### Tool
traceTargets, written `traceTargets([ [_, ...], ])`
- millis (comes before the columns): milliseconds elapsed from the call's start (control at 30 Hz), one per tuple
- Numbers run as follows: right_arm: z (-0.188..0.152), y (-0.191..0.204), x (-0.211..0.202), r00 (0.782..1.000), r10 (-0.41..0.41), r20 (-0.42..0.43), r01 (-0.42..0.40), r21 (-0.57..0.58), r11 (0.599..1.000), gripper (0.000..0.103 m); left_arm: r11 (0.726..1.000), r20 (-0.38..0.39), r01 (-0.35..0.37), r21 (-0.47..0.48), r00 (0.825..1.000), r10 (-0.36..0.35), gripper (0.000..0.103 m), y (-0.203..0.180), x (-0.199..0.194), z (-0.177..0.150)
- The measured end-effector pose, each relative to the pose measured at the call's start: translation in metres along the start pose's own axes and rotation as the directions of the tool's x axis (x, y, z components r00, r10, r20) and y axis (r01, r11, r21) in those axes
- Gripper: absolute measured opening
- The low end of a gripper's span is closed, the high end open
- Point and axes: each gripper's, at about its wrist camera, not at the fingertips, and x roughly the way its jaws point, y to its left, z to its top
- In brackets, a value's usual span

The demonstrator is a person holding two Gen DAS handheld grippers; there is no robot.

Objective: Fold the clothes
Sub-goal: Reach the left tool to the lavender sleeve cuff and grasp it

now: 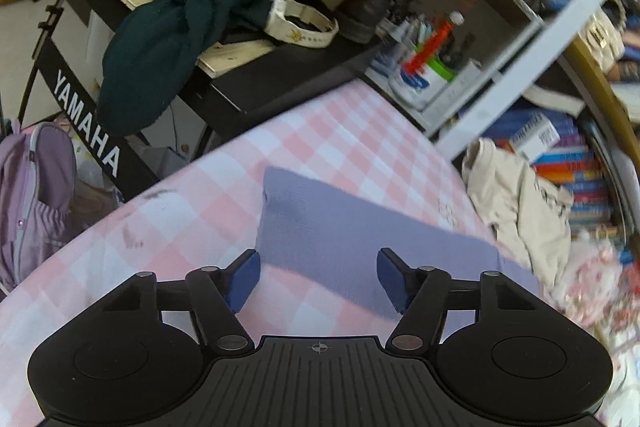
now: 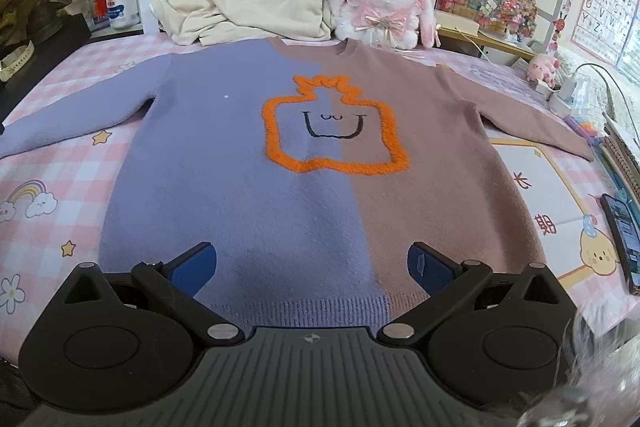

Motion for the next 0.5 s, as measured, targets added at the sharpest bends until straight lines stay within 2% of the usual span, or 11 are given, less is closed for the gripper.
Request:
traceTargets([
  [133,-0.002,-0.005,-0.002,1.0,-0.017,-0.006,0.017,0.014,1.0,0.103,1.0,0.019,-0.006,-0.007,1.0,0.006,0.064,-0.004,0.009,0.004],
  [400,-0.005,-0.01,-0.003,0.999,-0.029,-0.019,0.029,0.022,0.999,0.103,0.996,-0.018,0.072,-0.047,0.997,-0.073,0.064,-0.022,0.025,-0.001],
  [467,-0.005,-0.008,-0.003,0.999,-0.027,-0.02,0.027,0.014,1.0,0.103,0.997,-0.023,0.053,-0.047,0.998,-0.054,0.062,-0.024,0.025,0.001],
  [500,-0.005,-0.008,-0.003,0.999,-0.026,-0.02,0.027,0.011,1.0,0.103,0.998,0.002,0.032,-0.044,0.999,-0.032,0.06,-0.021,0.022,0.004],
])
